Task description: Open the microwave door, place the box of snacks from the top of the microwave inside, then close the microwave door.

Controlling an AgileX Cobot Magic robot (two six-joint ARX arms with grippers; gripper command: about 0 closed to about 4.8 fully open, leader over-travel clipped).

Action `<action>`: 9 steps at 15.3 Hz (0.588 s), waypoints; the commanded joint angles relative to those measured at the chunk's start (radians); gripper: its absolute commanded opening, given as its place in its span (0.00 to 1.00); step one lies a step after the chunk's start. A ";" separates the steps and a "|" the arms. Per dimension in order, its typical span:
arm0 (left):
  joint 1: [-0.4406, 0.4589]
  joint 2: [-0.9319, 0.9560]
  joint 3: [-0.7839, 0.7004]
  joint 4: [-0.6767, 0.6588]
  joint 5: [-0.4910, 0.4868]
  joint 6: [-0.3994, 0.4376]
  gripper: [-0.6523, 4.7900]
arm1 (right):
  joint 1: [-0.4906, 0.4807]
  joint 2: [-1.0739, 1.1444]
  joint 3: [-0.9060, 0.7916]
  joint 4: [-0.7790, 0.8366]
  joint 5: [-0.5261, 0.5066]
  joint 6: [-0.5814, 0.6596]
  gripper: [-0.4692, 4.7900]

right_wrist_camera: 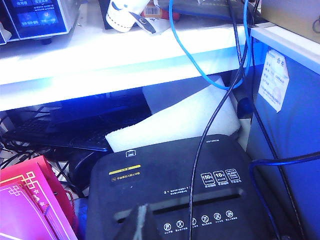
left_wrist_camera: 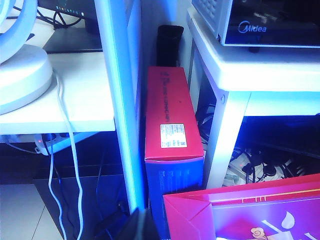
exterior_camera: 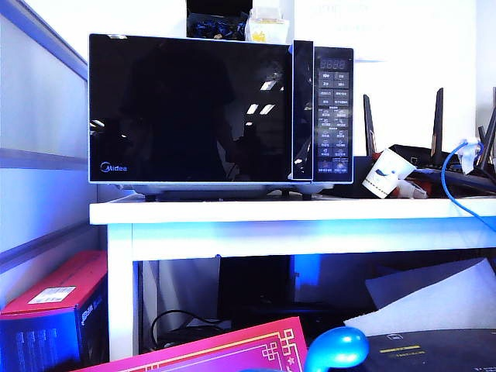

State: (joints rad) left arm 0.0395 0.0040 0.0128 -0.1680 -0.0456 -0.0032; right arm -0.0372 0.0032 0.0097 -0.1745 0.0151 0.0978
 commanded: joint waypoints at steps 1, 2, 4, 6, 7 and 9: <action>0.000 -0.003 -0.006 -0.008 0.001 0.003 0.11 | 0.000 -0.001 -0.008 0.013 0.013 0.005 0.08; 0.000 -0.003 -0.006 -0.008 0.002 0.003 0.11 | 0.000 -0.001 -0.008 0.011 0.010 0.005 0.08; 0.000 -0.003 -0.006 -0.005 0.001 -0.003 0.11 | 0.001 -0.001 -0.008 0.008 0.001 0.011 0.08; 0.000 -0.003 -0.001 0.036 0.003 -0.061 0.11 | 0.002 -0.001 -0.004 0.078 -0.017 0.064 0.08; 0.000 -0.003 0.027 0.062 0.005 -0.097 0.11 | 0.002 -0.001 -0.003 0.155 -0.039 0.179 0.08; 0.000 -0.003 0.120 0.067 -0.006 -0.114 0.11 | 0.004 -0.001 0.051 0.196 -0.062 0.267 0.08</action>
State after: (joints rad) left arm 0.0395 0.0040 0.0872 -0.1516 -0.0444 -0.1062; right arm -0.0357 0.0032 0.0216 -0.0143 -0.0391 0.3138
